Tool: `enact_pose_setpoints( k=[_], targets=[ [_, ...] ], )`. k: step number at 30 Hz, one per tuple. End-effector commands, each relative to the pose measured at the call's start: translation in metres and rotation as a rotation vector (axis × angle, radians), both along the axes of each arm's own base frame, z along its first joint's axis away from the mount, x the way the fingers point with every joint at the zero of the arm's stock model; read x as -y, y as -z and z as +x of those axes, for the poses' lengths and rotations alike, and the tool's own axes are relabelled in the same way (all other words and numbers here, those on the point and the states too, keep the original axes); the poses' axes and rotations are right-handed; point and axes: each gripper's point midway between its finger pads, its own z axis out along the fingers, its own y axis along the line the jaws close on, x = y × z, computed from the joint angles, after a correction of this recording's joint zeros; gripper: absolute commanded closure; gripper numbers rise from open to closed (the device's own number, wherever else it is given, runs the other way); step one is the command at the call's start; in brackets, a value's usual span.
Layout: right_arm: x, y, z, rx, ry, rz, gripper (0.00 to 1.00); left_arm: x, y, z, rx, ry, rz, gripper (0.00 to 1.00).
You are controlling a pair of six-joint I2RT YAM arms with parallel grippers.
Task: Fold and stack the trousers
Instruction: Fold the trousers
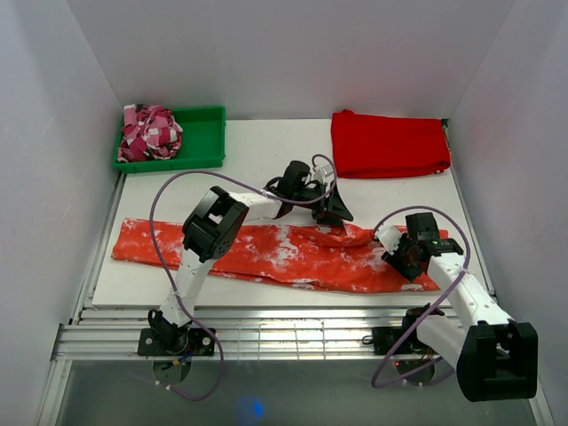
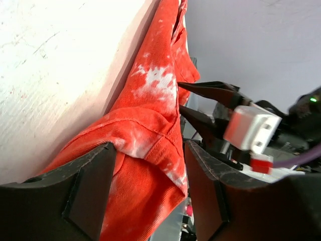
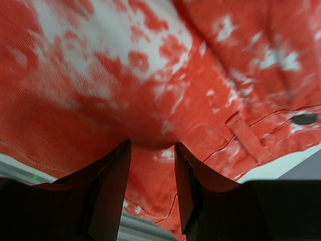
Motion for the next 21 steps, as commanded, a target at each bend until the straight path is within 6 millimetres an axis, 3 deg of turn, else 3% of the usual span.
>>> enact_pose_setpoints(
  k=[1,4,11,16,21],
  targets=[
    [0.017,0.011,-0.013,-0.074,0.014,-0.023,0.54,0.009,-0.025,0.005,-0.001,0.013,-0.068,0.32],
    [0.030,0.017,-0.016,-0.110,0.049,-0.028,0.53,0.007,-0.027,-0.001,-0.031,0.010,-0.070,0.27],
    [0.031,0.023,-0.016,-0.193,0.071,-0.001,0.53,0.002,-0.016,-0.036,-0.194,-0.003,-0.008,0.26],
    [0.031,0.028,-0.019,-0.225,0.072,-0.001,0.53,0.009,-0.017,-0.029,-0.201,-0.039,-0.001,0.28],
    [0.032,0.032,-0.022,-0.246,0.057,-0.005,0.51,0.031,-0.045,-0.006,-0.074,-0.034,-0.124,0.40]
  ],
)
